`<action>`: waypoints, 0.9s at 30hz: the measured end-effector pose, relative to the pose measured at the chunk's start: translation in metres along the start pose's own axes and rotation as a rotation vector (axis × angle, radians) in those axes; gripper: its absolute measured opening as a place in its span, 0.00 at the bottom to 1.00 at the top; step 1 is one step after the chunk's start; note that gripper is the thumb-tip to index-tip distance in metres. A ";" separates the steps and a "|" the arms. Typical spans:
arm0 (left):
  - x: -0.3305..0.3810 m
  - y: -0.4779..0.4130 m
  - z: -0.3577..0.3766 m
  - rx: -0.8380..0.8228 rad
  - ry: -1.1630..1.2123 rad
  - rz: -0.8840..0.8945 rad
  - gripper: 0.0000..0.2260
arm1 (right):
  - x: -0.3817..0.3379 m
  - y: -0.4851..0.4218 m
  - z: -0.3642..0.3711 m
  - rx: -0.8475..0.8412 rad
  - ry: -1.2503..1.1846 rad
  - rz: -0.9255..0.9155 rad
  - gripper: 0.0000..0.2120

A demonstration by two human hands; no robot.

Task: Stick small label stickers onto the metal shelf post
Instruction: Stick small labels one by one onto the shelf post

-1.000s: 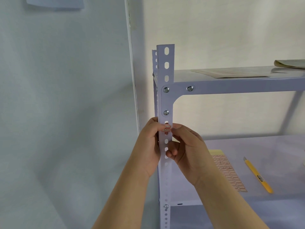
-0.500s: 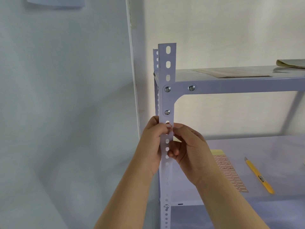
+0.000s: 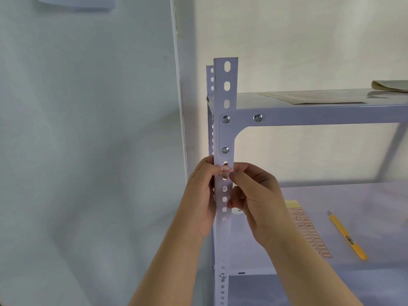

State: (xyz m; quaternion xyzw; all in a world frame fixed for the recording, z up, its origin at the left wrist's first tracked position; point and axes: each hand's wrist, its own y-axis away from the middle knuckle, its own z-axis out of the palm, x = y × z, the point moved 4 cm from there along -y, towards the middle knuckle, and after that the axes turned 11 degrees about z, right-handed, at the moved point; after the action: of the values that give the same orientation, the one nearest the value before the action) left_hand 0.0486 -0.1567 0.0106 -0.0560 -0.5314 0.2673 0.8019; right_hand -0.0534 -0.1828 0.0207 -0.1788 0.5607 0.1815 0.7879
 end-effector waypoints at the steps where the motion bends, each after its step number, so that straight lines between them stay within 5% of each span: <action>1: 0.000 0.000 0.000 0.004 -0.009 -0.001 0.08 | 0.000 0.000 0.000 0.000 -0.002 0.000 0.14; 16: 0.005 -0.007 0.006 -0.022 -0.024 -0.080 0.17 | 0.002 -0.001 -0.001 0.013 0.028 -0.006 0.12; 20: 0.004 -0.004 0.004 -0.026 -0.002 -0.058 0.11 | 0.000 -0.001 -0.003 0.044 0.107 -0.052 0.10; 23: -0.002 -0.001 -0.004 -0.015 -0.004 -0.021 0.15 | -0.003 -0.002 -0.011 0.200 0.327 -0.217 0.08; 27: -0.005 0.000 -0.013 0.006 -0.008 0.030 0.19 | -0.014 0.001 -0.013 0.421 0.834 -0.744 0.05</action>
State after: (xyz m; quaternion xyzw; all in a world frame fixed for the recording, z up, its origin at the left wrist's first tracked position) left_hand 0.0585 -0.1565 0.0004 -0.0604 -0.5328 0.2812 0.7959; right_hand -0.0694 -0.1895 0.0301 -0.2593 0.7464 -0.3075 0.5302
